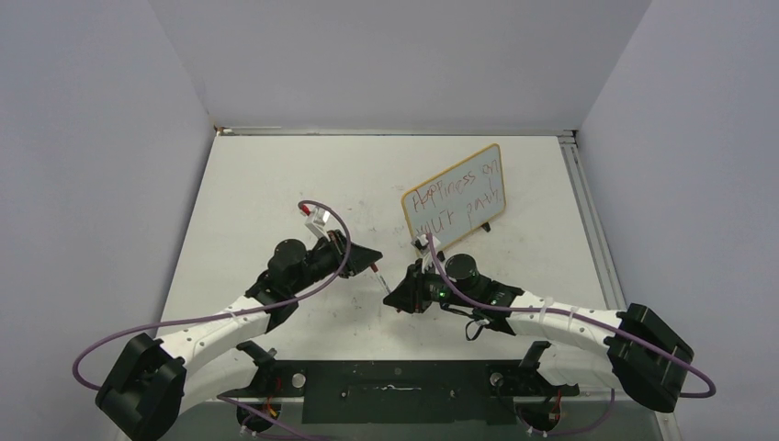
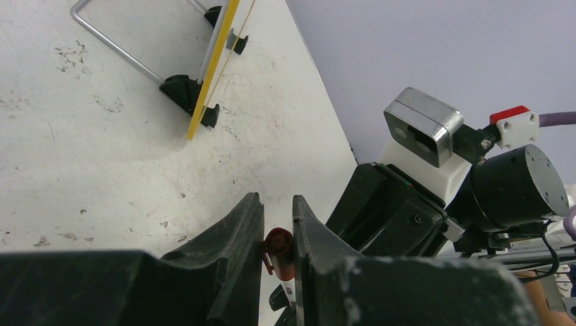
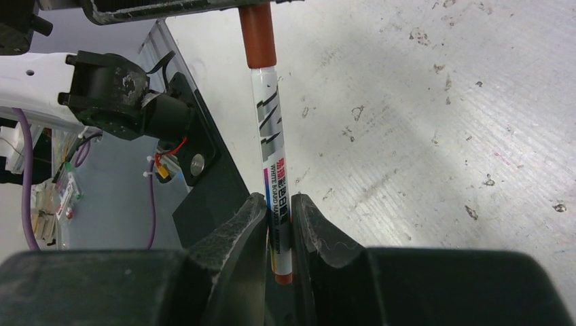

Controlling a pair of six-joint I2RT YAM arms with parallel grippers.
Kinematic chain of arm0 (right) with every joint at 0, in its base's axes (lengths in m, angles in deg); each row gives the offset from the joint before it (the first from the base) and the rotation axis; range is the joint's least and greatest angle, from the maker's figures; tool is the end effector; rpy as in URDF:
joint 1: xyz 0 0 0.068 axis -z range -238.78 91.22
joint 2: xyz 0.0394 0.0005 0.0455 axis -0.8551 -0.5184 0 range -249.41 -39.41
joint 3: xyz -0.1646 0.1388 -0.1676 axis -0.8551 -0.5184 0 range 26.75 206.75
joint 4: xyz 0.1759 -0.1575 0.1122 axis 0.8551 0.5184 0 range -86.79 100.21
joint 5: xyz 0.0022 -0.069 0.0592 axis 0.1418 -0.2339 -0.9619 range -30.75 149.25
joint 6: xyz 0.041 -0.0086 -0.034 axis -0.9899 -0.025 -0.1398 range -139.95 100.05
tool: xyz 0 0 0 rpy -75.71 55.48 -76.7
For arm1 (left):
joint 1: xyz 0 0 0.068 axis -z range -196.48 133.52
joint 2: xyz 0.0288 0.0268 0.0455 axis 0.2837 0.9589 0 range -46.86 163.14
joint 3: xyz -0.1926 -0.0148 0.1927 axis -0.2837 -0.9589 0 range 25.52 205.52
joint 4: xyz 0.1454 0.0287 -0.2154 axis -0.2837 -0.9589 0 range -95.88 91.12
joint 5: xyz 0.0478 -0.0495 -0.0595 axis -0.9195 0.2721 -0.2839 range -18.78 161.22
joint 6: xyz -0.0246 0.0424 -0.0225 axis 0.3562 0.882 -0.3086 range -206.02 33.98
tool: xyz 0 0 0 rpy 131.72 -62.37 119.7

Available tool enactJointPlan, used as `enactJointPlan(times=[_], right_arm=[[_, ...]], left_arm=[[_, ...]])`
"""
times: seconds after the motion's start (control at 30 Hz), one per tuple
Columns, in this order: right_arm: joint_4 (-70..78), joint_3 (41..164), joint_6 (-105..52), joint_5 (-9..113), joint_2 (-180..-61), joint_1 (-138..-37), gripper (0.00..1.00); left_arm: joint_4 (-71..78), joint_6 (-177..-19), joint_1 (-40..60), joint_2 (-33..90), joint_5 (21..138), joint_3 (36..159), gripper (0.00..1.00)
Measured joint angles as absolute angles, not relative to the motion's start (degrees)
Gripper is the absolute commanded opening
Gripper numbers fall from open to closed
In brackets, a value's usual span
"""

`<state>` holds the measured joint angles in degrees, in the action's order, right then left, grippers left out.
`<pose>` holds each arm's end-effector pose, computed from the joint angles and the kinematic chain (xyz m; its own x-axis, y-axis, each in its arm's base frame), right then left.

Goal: Write a sentence on the whiteboard
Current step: Close the whiteboard marker at the center of the board.

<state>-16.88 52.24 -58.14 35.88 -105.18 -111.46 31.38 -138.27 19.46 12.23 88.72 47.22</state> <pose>0.1327 0.1975 0.2048 -0.7553 -0.0547 -0.6531 -0.6219 0.3743 0.6879 0.1739 -0.1394 0.2254 -0.6951 -0.4274 -0.5780 0.4110 0.4233 -0.8074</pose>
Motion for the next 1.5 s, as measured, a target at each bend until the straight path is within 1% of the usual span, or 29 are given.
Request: enactJointPlan(times=[0.37,1.0,1.5], right_arm=[[-13.52,52.46,-57.18,33.67,-103.9,-110.85,0.05],[-8.45,52.44,-56.53,35.7,-98.87,-110.83,0.05],[-6.3,52.09,-56.61,36.91,-98.52,-110.83,0.05]], left_arm=[[34.95,-138.16,23.9,10.17,82.75,44.07,0.0],[40.87,-138.44,29.32,10.87,75.5,42.49,0.0],[43.49,-138.27,33.06,12.51,70.38,41.42,0.0]])
